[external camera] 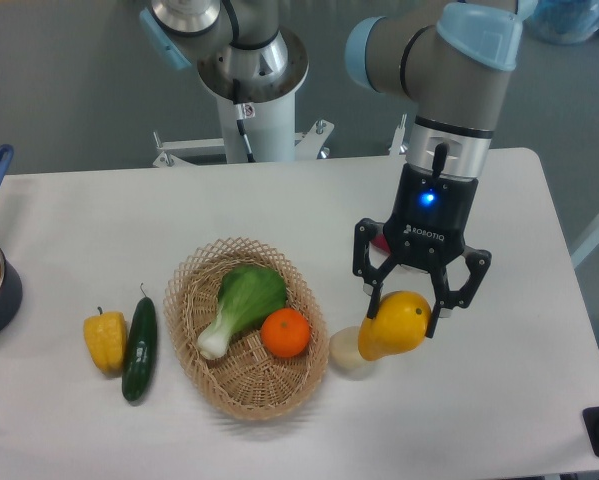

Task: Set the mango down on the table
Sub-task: 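Lift the held yellow mango and carry it beside the purple sweet potato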

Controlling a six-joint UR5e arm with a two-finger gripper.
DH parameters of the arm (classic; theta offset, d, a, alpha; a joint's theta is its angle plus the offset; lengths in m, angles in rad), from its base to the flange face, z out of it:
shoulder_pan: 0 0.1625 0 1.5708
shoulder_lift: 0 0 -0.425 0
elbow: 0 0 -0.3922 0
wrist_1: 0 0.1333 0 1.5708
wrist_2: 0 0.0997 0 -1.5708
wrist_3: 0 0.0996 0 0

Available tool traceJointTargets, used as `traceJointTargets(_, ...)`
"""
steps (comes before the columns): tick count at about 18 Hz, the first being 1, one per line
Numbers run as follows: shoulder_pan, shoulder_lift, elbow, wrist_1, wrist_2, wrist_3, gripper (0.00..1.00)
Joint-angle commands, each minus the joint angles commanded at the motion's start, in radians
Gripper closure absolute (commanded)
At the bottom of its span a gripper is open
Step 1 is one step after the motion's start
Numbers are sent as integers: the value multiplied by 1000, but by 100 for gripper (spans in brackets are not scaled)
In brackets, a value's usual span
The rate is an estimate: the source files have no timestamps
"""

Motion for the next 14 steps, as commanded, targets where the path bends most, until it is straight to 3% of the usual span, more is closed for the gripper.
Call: traceJointTargets(14,6,-3,3,0,6,6,52)
